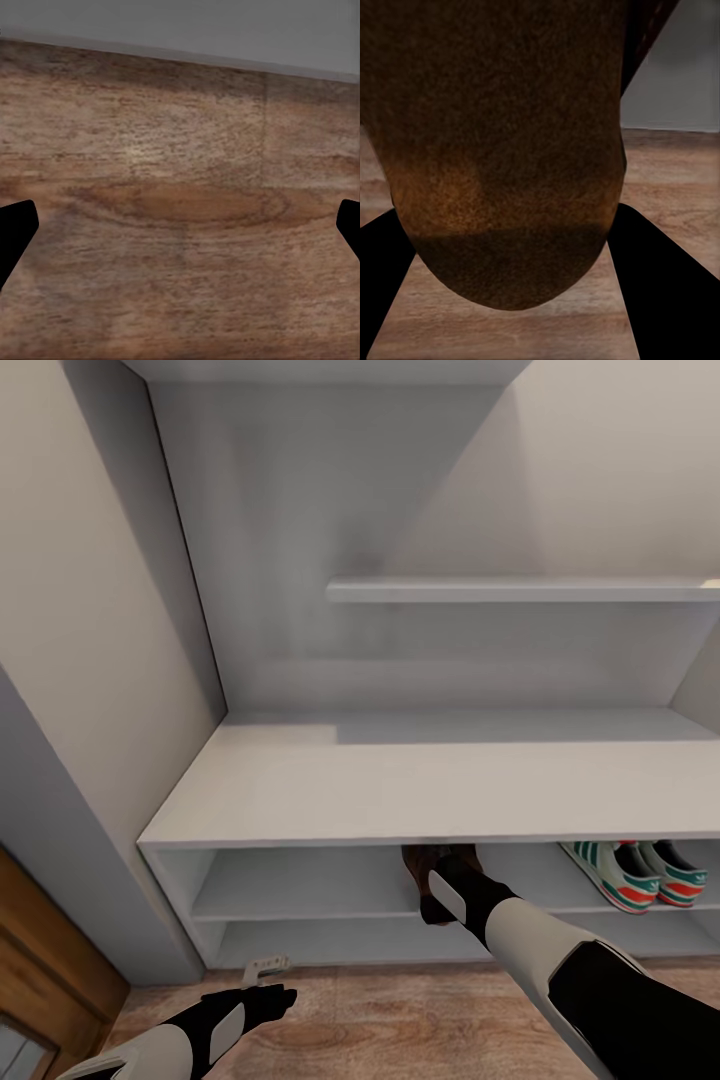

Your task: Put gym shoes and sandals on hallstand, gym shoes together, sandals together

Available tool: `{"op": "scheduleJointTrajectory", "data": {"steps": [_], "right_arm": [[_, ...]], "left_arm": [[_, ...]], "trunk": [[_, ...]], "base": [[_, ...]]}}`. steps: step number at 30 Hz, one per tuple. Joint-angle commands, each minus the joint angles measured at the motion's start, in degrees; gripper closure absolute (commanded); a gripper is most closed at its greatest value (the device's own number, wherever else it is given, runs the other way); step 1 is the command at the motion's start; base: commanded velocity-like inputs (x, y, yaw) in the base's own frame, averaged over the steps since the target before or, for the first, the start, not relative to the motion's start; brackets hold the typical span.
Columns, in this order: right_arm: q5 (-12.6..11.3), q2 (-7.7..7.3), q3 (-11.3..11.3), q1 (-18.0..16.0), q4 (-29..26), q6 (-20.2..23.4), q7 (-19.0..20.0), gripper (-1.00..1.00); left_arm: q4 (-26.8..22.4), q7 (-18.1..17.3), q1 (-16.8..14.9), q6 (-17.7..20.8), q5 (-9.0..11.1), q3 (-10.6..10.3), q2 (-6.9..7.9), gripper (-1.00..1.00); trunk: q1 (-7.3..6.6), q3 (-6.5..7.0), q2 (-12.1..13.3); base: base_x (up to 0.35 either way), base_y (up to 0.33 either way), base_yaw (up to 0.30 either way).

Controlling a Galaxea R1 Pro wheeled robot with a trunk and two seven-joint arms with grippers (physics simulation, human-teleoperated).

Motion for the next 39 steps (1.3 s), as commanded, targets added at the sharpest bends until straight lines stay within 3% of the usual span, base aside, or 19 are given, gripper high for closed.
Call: {"op": "scheduleJointTrajectory", "data": {"steps": [1,39], "right_arm": [[-0.22,-0.03,0.35,-0.03,-0.16,0.11,-0.37,1.0],[-0.15,-0.03,0.26,-0.03,-0.07,0.11,-0.37,1.0]], "left_arm": [[-0.15,-0.17,0.01,0.38,-0.48,0.49,-0.02,-1.0],[-0.08,-0.25,0.01,0.62,-0.52,0.49,0.03,-1.0]], "trunk": [[0.0,-0.05,-0.01],[0.0,-0.05,-0.01]], "base": [[0.049,0.0,0.0],[0.004,0.0,0.0]]}}
